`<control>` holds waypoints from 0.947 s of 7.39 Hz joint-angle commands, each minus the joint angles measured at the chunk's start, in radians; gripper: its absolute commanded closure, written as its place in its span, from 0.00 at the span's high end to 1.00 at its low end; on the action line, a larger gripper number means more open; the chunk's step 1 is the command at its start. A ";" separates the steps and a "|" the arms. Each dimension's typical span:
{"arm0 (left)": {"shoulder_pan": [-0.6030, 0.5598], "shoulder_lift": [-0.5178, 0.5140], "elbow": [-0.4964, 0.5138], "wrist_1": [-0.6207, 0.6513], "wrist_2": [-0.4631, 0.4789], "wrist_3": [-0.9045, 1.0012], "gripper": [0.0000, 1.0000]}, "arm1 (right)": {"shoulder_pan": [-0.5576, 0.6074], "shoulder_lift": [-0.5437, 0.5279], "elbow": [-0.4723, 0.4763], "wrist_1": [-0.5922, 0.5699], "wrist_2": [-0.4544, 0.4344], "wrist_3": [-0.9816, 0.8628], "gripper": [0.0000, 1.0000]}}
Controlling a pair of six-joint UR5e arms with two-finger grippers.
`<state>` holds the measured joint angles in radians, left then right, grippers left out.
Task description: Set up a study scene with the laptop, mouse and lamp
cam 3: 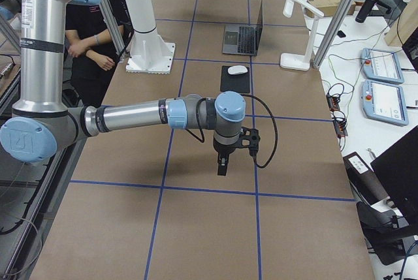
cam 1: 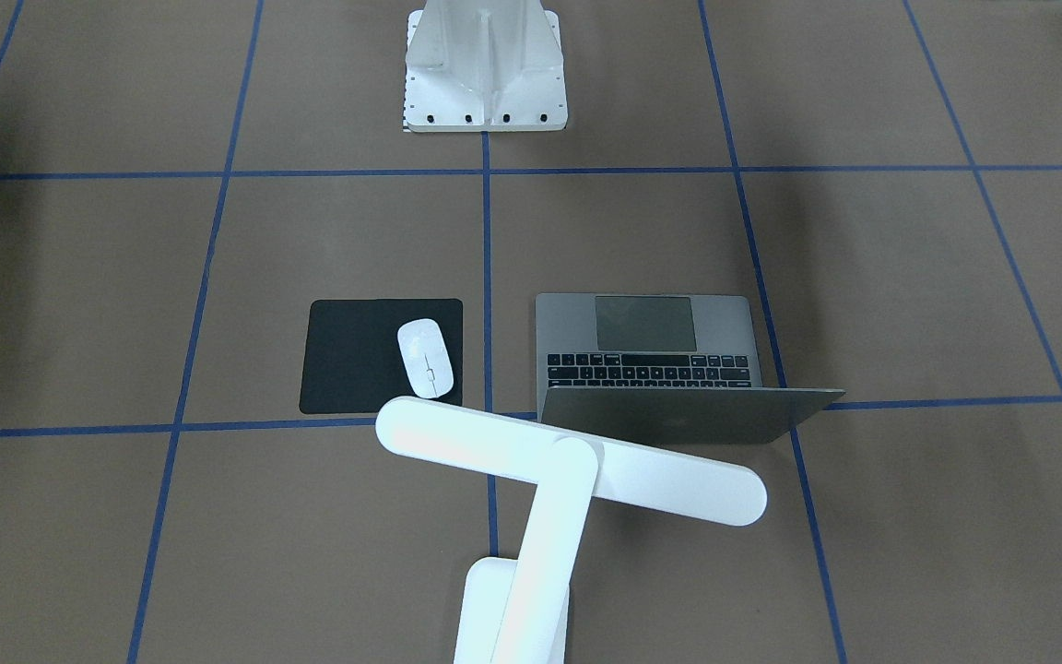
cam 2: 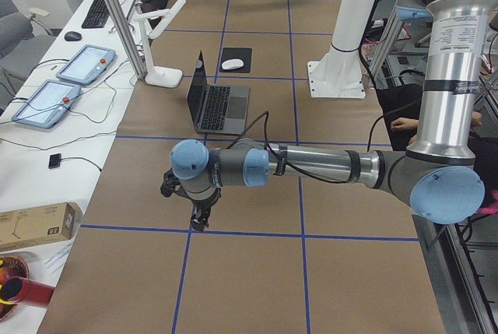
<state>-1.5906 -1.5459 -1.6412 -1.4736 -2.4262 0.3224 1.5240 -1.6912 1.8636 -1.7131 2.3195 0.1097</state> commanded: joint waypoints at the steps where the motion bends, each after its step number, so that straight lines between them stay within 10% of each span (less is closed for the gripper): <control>1: -0.003 0.033 -0.011 0.004 0.007 0.001 1.00 | 0.040 -0.008 0.006 -0.006 0.003 -0.001 1.00; 7: -0.005 0.056 -0.009 -0.001 0.012 0.003 1.00 | 0.042 -0.008 0.012 -0.006 0.003 -0.001 1.00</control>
<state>-1.5953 -1.4902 -1.6513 -1.4741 -2.4150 0.3240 1.5661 -1.6996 1.8749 -1.7196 2.3224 0.1089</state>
